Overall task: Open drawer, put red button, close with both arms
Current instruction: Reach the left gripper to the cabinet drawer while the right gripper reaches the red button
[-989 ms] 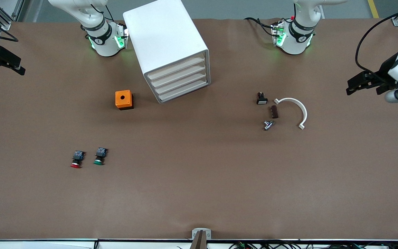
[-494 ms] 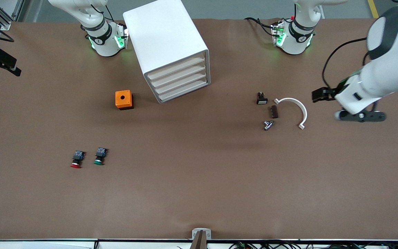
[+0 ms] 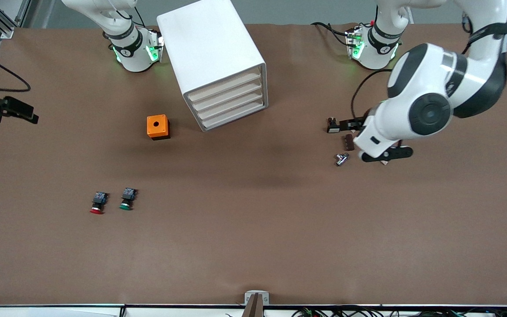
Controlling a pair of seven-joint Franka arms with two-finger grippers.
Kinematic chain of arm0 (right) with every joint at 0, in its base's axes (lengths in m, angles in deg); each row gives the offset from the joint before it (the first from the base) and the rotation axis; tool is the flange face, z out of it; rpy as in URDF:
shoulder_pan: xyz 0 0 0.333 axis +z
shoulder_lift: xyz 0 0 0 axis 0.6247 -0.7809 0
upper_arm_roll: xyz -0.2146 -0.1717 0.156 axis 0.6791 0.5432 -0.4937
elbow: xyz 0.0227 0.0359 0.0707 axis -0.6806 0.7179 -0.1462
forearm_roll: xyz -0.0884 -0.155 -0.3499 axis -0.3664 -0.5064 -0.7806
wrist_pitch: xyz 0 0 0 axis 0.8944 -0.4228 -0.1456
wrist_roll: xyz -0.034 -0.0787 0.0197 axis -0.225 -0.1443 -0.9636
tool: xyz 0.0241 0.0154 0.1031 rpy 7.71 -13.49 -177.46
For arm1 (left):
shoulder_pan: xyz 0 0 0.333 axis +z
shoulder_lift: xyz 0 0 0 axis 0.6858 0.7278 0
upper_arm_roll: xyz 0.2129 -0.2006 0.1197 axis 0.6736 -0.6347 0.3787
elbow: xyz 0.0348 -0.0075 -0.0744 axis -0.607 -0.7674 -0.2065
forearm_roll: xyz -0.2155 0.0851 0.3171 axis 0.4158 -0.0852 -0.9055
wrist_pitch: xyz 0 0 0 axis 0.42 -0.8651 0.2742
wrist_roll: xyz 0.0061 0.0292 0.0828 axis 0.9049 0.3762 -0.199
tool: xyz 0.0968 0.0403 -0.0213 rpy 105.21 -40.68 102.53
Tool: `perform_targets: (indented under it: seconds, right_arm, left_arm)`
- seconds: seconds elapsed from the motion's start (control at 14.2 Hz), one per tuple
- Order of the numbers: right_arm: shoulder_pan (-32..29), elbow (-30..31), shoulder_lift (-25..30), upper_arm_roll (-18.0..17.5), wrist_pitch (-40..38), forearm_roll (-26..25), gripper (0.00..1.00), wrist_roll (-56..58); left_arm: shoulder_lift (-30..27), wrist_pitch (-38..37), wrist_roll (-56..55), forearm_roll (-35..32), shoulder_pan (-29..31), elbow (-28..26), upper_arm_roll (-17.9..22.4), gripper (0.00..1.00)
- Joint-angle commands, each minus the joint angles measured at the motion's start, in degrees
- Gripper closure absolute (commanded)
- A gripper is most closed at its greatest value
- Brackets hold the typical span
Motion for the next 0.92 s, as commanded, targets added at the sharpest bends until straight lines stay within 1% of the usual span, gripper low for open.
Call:
perform_targets:
  seconds: [0.0,0.14,0.49,0.64,0.85]
  right_arm:
    - [-0.9,-2.3,-5.1,-0.4,0.1,-0.3,0.0,0.6]
    - [-1.6,-2.4,-7.9,-0.2,1.5,0.4,0.0,0.7]
    - [-1.6,1.4,-14.0,-0.3,15.7,0.5,0.0,0.3]
    - [-1.5,3.4,-16.2,-0.3,22.2,0.5,0.0,0.2]
    - [-1.7,4.7,-20.8,-0.3,30.3,0.5,0.0,-0.1]
  left_arm:
    - [5.6,-2.0,-15.3,5.8,-3.9,3.5,0.1,0.0]
    - [9.7,-2.0,-26.1,9.6,-6.7,5.9,0.1,0.0]
    - [20.1,-1.8,-54.0,18.0,-11.5,11.0,0.1,0.0]
    - [24.0,-1.5,-63.5,21.8,-12.2,13.5,0.1,0.0]
    - [27.8,-0.6,-76.2,29.3,-12.1,14.7,0.2,0.0]
